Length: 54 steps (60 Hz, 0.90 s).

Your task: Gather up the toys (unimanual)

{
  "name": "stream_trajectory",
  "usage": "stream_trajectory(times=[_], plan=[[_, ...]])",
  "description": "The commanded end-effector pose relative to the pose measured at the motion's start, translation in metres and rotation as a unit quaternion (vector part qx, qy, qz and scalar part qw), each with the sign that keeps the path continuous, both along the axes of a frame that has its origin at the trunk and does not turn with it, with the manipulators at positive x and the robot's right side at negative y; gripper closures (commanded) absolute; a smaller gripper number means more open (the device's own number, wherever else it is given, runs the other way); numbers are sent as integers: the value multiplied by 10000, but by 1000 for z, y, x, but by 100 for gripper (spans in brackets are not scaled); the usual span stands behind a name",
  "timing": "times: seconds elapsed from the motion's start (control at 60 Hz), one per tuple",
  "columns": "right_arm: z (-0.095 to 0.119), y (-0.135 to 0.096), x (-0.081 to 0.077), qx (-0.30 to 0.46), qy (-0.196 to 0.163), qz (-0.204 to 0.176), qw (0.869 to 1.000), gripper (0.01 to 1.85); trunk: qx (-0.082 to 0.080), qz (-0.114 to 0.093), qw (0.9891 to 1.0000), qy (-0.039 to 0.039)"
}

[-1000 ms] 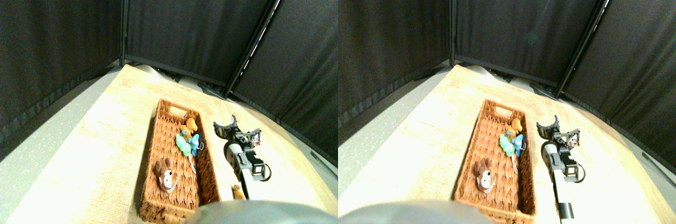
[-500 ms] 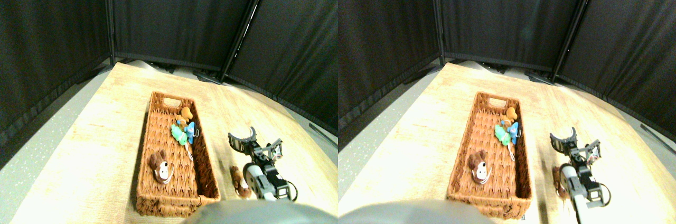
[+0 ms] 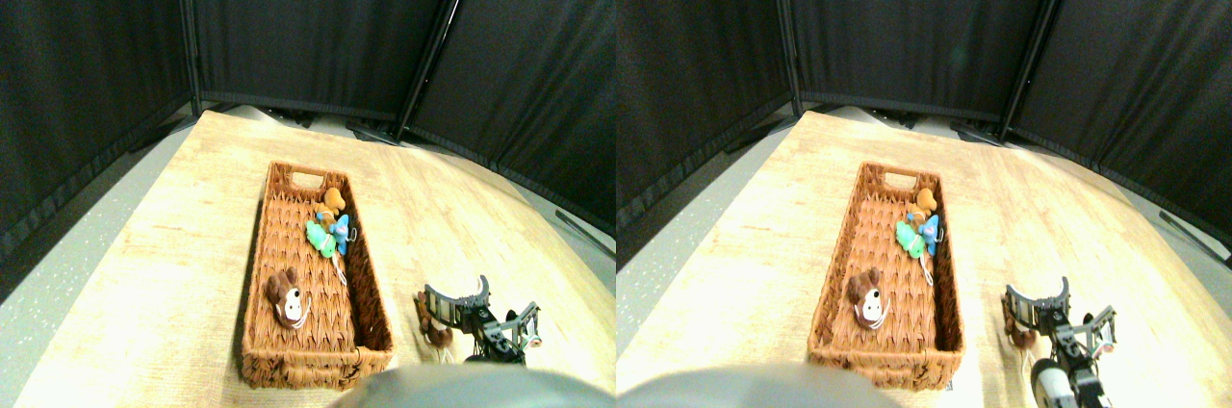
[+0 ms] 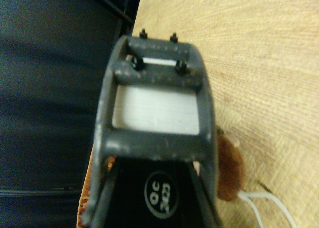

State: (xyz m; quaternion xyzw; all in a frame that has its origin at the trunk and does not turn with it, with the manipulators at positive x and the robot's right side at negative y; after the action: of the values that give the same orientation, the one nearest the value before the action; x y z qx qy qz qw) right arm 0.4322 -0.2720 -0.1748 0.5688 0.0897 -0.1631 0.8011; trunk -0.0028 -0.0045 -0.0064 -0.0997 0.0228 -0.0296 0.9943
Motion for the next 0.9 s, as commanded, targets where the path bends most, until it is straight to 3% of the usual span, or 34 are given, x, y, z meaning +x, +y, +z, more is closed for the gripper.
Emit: stream_trajectory(times=[0.017,0.233,0.317,0.467,0.767,0.833,0.9], plan=[[10,4,-2,54,-220,86,9997,90,-114,-4,9999,60],[-9,2,-8,474,54,32,9989,97,-118,28,9999,70],[-23,-3,-9,864,160,-180,9960,98,-141,79,9998,98],[-51,-15,-7,857,308,-321,9953,104,-147,96,9998,124],[-72,-21,-5,908,598,-680,9917,107,-147,136,9997,141],[-74,-22,-3,911,554,-778,9913,123,-142,144,9997,134],[-76,-22,1,640,466,-813,9935,159,-142,144,9997,134]])
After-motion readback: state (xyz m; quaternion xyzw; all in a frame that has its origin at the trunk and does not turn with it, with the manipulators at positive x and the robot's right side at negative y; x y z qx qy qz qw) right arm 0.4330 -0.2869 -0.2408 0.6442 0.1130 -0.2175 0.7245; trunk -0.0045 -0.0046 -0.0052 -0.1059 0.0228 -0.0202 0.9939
